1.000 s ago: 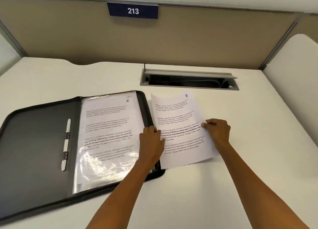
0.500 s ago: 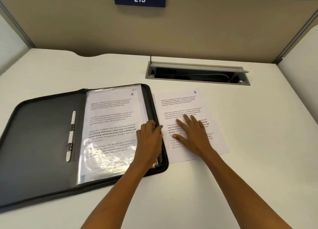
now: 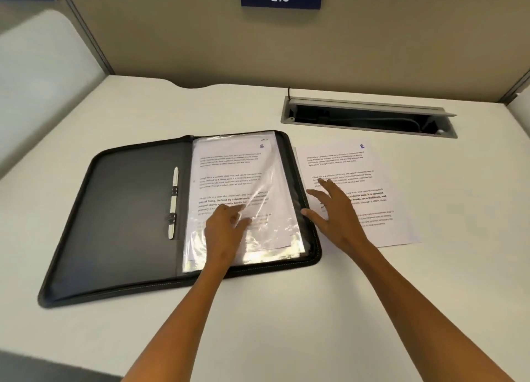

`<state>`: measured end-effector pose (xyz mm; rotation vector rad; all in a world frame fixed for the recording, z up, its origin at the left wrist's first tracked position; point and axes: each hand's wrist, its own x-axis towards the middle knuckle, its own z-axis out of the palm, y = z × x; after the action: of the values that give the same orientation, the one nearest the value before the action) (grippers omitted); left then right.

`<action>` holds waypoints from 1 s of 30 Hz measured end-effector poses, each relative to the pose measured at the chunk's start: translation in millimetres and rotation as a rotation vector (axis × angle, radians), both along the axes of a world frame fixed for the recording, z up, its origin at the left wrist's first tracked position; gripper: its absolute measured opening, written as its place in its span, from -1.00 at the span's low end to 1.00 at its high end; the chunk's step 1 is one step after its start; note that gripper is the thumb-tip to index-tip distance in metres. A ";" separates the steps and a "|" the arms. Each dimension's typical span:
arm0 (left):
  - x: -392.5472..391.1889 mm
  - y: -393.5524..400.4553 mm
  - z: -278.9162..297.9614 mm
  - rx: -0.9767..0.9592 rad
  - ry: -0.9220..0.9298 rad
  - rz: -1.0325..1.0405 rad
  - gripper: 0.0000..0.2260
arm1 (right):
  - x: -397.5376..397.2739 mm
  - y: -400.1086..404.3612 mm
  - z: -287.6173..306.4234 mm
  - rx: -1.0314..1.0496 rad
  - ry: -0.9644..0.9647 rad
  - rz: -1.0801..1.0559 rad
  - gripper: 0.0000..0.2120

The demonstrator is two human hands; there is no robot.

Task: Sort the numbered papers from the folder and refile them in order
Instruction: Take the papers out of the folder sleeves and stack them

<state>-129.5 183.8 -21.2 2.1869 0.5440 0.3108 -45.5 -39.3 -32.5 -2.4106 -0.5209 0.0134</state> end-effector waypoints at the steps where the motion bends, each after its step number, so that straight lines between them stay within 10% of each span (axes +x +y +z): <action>1: -2.4 3.9 4.4 -0.060 -0.056 0.056 -0.73 | -3.9 6.5 2.7 0.032 -0.005 -0.011 -0.56; 13: -66.9 127.1 15.1 -0.634 -0.249 0.607 -0.83 | -52.5 77.2 -1.5 0.026 0.127 0.257 -0.56; 20: -104.7 161.9 4.4 -0.280 -0.256 0.895 -0.69 | -59.2 88.1 -7.0 0.045 0.094 0.197 -0.84; 30: -90.6 60.3 3.2 0.435 -0.376 -0.122 -0.77 | -59.5 93.2 3.9 -0.026 -0.163 0.265 -0.86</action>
<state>-220.1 244.1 -18.0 2.4754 0.1371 0.8159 -104.9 53.9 -28.6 -2.3626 -0.9177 -0.0620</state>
